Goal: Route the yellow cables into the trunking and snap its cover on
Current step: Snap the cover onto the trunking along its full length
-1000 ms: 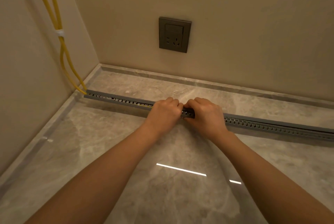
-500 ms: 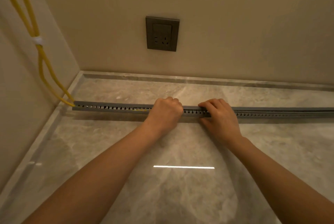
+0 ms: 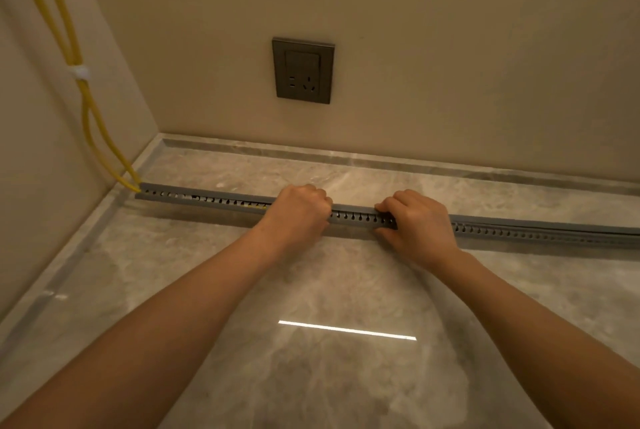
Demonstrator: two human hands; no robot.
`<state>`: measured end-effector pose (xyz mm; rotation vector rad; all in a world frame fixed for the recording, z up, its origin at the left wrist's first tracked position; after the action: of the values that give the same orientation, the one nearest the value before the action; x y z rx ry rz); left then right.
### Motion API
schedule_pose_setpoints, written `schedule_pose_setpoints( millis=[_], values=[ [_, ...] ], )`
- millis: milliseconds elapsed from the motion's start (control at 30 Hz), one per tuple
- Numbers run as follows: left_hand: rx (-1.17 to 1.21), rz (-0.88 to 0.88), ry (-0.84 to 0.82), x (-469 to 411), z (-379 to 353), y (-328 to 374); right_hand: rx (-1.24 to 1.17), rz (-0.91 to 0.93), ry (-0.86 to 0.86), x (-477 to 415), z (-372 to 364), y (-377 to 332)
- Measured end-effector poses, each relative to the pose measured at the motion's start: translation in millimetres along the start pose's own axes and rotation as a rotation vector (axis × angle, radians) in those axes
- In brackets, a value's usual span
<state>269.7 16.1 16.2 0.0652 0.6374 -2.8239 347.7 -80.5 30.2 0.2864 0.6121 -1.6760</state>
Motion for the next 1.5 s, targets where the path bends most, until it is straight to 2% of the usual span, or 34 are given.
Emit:
schedule_pose_setpoints(
  millis=[67,233,400,667,933,1133,1500],
  values=[
    [-0.033,-0.007,0.108,0.8,11.2,1.5,0.008,0.031,0.000,-0.7,0.4,-0.1],
    [-0.101,0.010,0.128,4.8,11.0,5.8,0.001,0.105,0.003,-2.6,1.3,-0.6],
    [-0.096,0.054,0.150,0.7,15.7,10.3,0.001,0.102,0.012,-4.7,0.4,3.5],
    [-0.074,0.028,0.319,-20.5,37.4,54.3,-0.037,0.111,0.075,-6.8,3.6,8.5],
    [-0.047,0.029,0.284,-27.6,37.4,53.3,-0.084,0.103,0.149,5.0,5.0,13.0],
    [-0.016,0.025,0.257,-31.0,36.2,51.1,-0.105,0.027,0.142,17.3,9.9,25.6],
    [0.020,0.002,0.222,-32.3,35.0,51.5,0.003,-0.020,0.064,24.0,25.6,37.2]
  ],
)
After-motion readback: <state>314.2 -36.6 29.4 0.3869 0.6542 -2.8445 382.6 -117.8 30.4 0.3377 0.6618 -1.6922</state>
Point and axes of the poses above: each hand's wrist, its own x-axis away from the middle knuckle, its own z-axis out of the back of the hand, y = z × x, the point moved 9 cm from there along -x, towards the middle knuckle, and after that the axes turned 14 degrees about -x, right-handed, at the moved point
